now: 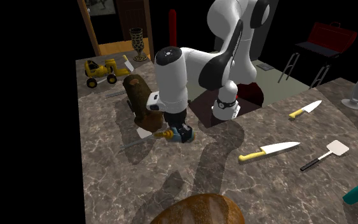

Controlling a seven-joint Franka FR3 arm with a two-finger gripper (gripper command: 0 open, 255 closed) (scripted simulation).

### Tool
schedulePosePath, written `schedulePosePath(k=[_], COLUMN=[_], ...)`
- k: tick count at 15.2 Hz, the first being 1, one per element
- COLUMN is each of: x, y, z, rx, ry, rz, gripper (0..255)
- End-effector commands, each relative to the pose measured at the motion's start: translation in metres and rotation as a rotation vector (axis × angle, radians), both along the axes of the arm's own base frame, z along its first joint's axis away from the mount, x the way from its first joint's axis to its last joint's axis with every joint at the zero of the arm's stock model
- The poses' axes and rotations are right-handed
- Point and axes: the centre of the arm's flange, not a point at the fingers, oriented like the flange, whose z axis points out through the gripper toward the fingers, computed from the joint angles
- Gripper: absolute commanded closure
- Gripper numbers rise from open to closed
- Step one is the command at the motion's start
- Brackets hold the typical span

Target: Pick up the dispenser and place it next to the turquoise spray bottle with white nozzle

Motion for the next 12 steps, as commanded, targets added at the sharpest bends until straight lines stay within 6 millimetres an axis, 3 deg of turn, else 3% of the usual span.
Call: schedulePosePath(k=[1,12], x=[0.000,0.000], y=[0.001,0.001], z=[0.010,0.068], rx=[0.000,0.000], ry=[0.000,0.000], rz=[0.000,0.000], gripper=[255,255])
